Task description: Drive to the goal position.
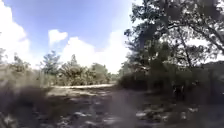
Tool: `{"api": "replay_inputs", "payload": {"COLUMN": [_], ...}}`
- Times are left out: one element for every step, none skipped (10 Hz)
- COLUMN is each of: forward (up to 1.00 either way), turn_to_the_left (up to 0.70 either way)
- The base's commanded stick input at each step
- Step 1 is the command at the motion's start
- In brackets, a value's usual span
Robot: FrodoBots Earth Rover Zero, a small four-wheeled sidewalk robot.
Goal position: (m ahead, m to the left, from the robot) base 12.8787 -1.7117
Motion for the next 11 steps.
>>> {"api": "replay_inputs", "payload": {"forward": [0.7, 0.7, 0.7, 0.7, 0.7, 0.7, 0.7, 0.7, 0.7, 0.7, 0.7], "turn_to_the_left": [0.0, 0.0, 0.0, 0.0, 0.04, 0.35, 0.35, 0.35, 0.35, 0.17, 0.0]}}
